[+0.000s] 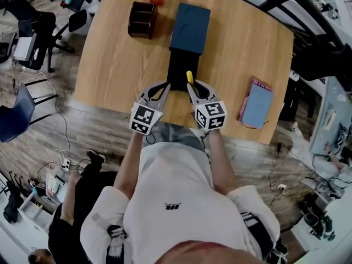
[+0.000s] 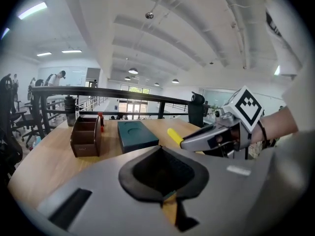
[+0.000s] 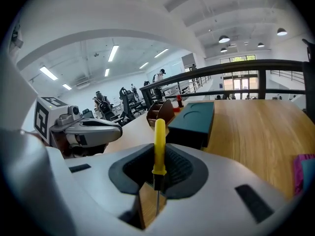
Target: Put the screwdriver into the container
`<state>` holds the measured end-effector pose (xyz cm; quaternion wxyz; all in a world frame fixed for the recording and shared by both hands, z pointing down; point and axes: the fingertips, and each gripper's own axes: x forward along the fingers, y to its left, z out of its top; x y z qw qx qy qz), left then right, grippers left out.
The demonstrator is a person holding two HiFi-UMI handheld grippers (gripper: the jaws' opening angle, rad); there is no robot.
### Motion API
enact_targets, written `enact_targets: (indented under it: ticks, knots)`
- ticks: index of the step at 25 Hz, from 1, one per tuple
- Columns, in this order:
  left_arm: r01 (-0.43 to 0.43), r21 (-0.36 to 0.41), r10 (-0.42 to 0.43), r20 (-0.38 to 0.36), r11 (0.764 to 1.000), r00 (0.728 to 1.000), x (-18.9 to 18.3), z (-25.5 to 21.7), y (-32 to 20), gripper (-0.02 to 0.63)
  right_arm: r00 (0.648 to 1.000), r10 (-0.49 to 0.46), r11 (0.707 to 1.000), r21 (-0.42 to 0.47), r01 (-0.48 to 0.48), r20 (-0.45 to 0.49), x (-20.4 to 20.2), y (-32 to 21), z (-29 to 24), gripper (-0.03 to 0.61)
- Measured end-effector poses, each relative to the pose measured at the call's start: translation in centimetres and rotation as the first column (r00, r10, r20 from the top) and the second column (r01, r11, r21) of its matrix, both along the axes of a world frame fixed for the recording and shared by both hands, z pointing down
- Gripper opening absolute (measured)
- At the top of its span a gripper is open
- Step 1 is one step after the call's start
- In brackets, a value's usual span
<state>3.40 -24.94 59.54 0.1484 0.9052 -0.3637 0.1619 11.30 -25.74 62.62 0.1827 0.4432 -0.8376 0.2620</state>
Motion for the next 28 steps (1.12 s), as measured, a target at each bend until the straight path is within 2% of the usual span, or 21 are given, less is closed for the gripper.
enact_targets:
  ticks: [8, 28]
  knots:
    - [-0.044, -0.044, 0.044, -0.004, 0.998, 0.999, -0.7, 1.9, -2.5, 0.012, 0.999, 0.014, 0.998, -0.063, -0.017, -0.05, -1.1, -2.2, 2.4, 0.058]
    - [-0.088, -0.118, 0.088, -0.005, 0.989, 0.996, -1.2, 5.0, -5.6, 0.012, 0.993, -0.015, 0.985, -0.173, -0.006, -0.12, -3.0, -6.2, 6.8, 0.06]
